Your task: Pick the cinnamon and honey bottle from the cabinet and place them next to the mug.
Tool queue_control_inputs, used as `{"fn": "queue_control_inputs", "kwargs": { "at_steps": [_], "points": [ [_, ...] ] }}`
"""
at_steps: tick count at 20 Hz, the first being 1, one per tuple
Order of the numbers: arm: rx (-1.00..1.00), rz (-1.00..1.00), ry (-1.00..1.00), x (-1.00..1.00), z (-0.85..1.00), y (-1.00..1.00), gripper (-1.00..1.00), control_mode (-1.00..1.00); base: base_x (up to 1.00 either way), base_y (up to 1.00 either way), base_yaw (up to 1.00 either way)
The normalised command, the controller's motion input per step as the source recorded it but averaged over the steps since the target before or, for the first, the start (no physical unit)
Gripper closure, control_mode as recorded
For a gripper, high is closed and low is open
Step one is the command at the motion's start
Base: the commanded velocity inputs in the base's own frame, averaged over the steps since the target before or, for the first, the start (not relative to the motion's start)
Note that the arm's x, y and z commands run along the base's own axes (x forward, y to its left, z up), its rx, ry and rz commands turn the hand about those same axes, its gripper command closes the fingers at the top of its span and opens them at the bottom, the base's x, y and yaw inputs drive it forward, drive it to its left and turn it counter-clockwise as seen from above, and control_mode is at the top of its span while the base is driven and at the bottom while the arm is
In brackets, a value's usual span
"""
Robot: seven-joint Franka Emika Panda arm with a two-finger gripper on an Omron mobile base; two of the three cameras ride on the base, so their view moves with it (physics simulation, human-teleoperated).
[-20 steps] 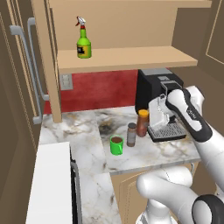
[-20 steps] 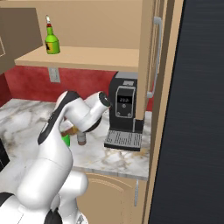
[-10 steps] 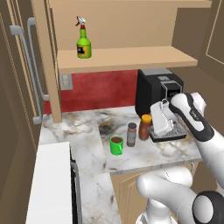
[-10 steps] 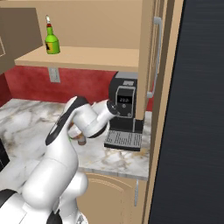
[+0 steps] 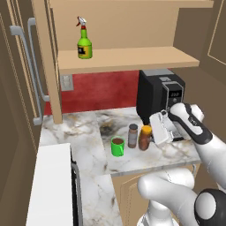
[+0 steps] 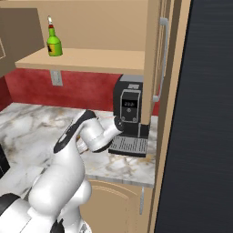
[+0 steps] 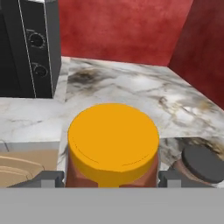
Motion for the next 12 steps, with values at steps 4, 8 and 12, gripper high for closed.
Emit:
{"fn": "queue_control_inputs", "kwargs": {
  "at_steps": [4, 8, 12],
  "points": [
    [0.03, 0.03, 0.0, 0.0, -0.46, 0.0, 1.0, -1.0, 0.0, 0.0, 0.0],
    [0.04, 0.02, 0.0, 0.01, -0.42, 0.0, 1.0, -1.0, 0.0, 0.0, 0.0],
    [0.05, 0.01, 0.0, 0.13, -0.43, 0.0, 1.0, -1.0, 0.0, 0.0, 0.0]
  ]
}}
